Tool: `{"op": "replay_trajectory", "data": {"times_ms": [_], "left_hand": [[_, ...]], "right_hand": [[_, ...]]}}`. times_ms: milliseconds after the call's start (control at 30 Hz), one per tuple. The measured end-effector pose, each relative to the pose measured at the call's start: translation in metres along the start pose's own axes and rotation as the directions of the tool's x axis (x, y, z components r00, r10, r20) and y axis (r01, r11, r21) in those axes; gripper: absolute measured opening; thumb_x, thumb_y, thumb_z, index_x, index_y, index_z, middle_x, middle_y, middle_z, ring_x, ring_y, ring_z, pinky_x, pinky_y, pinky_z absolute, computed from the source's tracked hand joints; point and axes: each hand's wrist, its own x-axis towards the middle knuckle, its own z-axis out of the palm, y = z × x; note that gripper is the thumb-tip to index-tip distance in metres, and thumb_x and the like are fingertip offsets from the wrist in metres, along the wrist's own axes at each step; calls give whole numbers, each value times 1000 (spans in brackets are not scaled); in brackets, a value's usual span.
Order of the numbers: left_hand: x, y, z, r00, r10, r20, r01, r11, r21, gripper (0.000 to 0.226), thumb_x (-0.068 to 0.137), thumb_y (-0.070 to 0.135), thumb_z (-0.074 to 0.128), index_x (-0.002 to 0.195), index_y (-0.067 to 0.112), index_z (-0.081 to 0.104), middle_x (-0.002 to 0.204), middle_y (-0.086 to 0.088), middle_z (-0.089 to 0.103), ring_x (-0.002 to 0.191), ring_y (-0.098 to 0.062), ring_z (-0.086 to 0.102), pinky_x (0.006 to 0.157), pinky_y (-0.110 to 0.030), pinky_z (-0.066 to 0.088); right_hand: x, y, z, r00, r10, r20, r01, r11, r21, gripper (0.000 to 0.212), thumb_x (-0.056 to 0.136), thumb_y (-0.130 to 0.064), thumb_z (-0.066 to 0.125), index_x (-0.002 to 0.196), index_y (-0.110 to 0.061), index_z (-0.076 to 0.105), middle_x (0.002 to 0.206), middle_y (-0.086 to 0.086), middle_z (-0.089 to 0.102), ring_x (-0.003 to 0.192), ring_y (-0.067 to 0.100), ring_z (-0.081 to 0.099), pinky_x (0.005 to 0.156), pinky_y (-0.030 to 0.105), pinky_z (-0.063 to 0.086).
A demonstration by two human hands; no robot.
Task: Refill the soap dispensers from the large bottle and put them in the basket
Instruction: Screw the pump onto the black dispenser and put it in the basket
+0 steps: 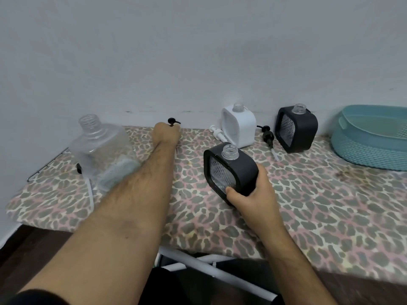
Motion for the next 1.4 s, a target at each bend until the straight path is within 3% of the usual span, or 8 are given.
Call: {"op": "replay_trajectory", "data": {"times_ms": [233, 367, 467, 567, 833, 933, 1067, 1400], "left_hand": [[-58, 14, -19, 982, 177, 65, -153, 949, -275, 26, 86, 28, 72, 107, 12, 71, 91, 0, 70, 89, -20, 67, 85, -36, 56], [-90, 22, -43, 957, 284, 56, -231, 868, -440, 36, 85, 22, 75, 118, 10, 67, 103, 1, 72, 97, -15, 68, 94, -37, 54], [-113, 29, -63, 937, 350, 5, -293, 790, -539, 35, 85, 18, 75, 118, 10, 67, 104, 2, 73, 96, -8, 68, 91, -26, 52], [-134, 39, -83, 915, 402, -40, -337, 706, -623, 28, 85, 16, 75, 112, 13, 68, 98, 6, 73, 93, -1, 68, 86, -17, 51], [-175, 62, -114, 863, 502, -59, -357, 524, -773, 17, 87, 10, 72, 101, 19, 69, 95, 6, 74, 91, -1, 70, 79, -13, 51], [-187, 66, -110, 851, 523, -33, -344, 510, -788, 18, 87, 9, 72, 104, 15, 70, 97, 3, 75, 93, -6, 71, 82, -17, 53], [-196, 66, -99, 849, 528, 0, -322, 518, -792, 22, 86, 9, 72, 107, 11, 70, 97, 1, 75, 94, -10, 72, 89, -24, 55], [-201, 57, -82, 837, 539, 92, -289, 579, -762, 28, 85, 9, 74, 112, 7, 70, 100, 1, 75, 97, -8, 71, 89, -24, 54]], "right_hand": [[-1, -1, -1, 1000, -5, 6, 5, 1000, 2, 51, 80, -11, 76, 107, -44, 48, 104, -23, 63, 93, -14, 60, 72, 6, 45], [-3, -7, -5, 999, 13, 37, -13, 1000, -8, 58, 79, -11, 76, 120, -39, 46, 107, -20, 63, 94, -4, 63, 74, 14, 48], [-2, -10, -9, 997, 33, 64, -31, 999, -35, 60, 77, -10, 77, 124, -35, 48, 110, -12, 67, 97, 9, 66, 77, 26, 52], [-1, -14, -14, 993, 57, 101, -52, 997, -56, 65, 76, -8, 78, 131, -29, 49, 112, -8, 67, 100, 8, 66, 82, 27, 55], [-3, -14, -32, 972, 103, 210, -92, 994, -61, 68, 73, -3, 79, 129, -28, 50, 117, -5, 68, 107, 11, 66, 82, 23, 53], [-3, -11, -36, 964, 118, 238, -110, 993, -47, 78, 66, -9, 80, 135, -26, 49, 119, -4, 68, 108, 13, 67, 92, 33, 55], [-2, -10, -36, 961, 113, 251, -108, 994, -34, 80, 63, -11, 79, 135, -26, 49, 120, -4, 69, 109, 13, 67, 96, 35, 53], [3, -13, -41, 940, 117, 320, -104, 993, -58, 78, 68, 2, 76, 136, -18, 45, 124, 4, 65, 113, 18, 65, 93, 30, 55]]}}
